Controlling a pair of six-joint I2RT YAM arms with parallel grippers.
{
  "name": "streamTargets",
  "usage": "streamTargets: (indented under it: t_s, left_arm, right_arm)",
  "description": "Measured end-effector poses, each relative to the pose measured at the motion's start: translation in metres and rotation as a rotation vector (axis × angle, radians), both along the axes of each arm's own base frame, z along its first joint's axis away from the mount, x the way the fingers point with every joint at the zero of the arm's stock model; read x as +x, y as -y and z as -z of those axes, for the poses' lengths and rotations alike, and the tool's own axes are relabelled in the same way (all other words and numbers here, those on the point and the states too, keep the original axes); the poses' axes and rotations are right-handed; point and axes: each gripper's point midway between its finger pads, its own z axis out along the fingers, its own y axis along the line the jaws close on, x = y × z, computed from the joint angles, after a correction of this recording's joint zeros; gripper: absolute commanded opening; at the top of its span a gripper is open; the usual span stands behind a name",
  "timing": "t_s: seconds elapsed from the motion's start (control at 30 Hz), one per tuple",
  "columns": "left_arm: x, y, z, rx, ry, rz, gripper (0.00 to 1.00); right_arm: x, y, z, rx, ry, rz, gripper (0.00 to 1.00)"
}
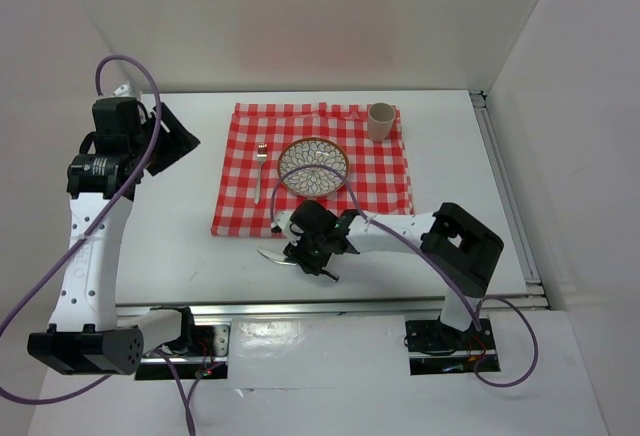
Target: Set the dinner table for one person
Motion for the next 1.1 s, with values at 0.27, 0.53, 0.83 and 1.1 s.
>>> streamTargets:
  t_s: [0.27, 0.53, 0.83, 1.1]
  left_arm:
    - [0.000, 0.000, 0.014, -0.004, -0.029, 0.000, 0.74]
    - [0.001, 0.000, 0.013, -0.004, -0.024, -0.001, 0.74]
    - [0.001, 0.000, 0.013, -0.004, -0.023, -0.001, 0.74]
    - [0.001, 0.000, 0.013, -0.003, -0.024, -0.001, 0.74]
  right_arm:
    - [0.002, 0.012, 0.002, -0.053, 0.009, 0.049, 0.47]
    - [0.004, 0.011, 0.004, -0.100, 0.067, 0.067, 0.33]
    - [0.001, 0.008, 0.002, -0.153, 0.141, 0.065, 0.10]
    - [-0.007, 0.012, -0.001, -0.192, 0.146, 0.051, 0.00]
